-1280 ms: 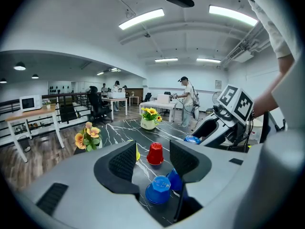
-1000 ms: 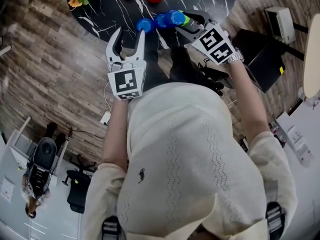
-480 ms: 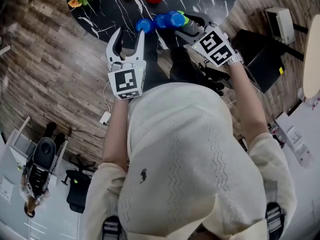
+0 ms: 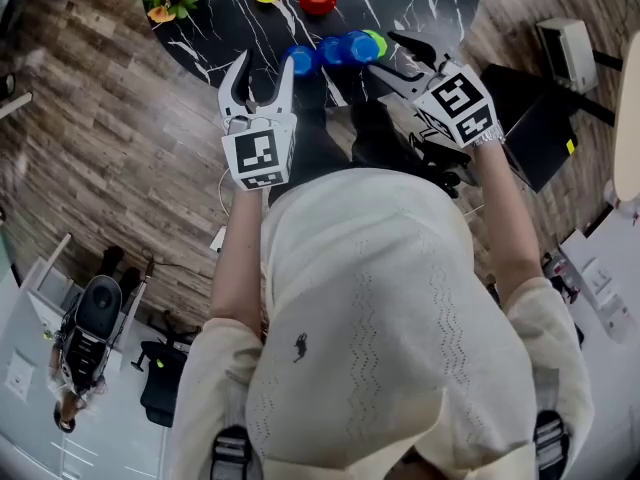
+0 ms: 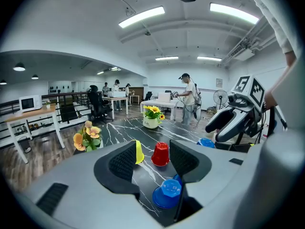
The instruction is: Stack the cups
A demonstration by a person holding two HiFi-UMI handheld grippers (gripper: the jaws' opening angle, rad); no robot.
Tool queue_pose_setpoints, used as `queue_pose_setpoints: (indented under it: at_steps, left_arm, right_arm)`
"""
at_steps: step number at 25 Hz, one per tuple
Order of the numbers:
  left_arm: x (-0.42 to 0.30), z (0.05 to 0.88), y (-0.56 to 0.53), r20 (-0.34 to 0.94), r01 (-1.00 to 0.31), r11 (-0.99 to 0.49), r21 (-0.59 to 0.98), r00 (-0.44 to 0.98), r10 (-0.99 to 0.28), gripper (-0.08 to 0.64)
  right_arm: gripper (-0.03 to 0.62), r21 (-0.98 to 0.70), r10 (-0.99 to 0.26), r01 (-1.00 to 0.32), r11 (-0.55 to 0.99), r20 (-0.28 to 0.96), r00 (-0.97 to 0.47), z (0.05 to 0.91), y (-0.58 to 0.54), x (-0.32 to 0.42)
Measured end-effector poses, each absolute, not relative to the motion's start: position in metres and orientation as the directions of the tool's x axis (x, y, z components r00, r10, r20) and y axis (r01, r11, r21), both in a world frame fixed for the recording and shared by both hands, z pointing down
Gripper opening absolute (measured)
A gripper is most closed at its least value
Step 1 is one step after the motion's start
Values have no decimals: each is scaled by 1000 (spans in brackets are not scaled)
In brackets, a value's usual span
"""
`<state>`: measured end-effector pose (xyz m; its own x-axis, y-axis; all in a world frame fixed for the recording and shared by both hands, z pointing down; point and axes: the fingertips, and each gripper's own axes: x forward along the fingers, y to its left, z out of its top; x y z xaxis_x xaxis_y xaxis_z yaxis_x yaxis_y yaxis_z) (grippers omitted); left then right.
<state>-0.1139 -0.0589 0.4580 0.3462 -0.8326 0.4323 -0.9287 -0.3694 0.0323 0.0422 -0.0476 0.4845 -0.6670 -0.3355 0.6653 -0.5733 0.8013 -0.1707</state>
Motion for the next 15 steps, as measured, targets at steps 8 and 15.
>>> queue_pose_setpoints:
  at_steps: [8, 15]
  left_arm:
    - [-132, 484, -102, 475, -910, -415, -1, 365, -801, 242]
    - [-137, 525, -138, 536, -880, -474, -19, 392, -748, 242]
  right_arm:
    - [249, -154, -443, -674, 723, 645, -623, 467, -60, 62]
    - [241, -123, -534, -768, 629, 649, -542, 466, -64, 79]
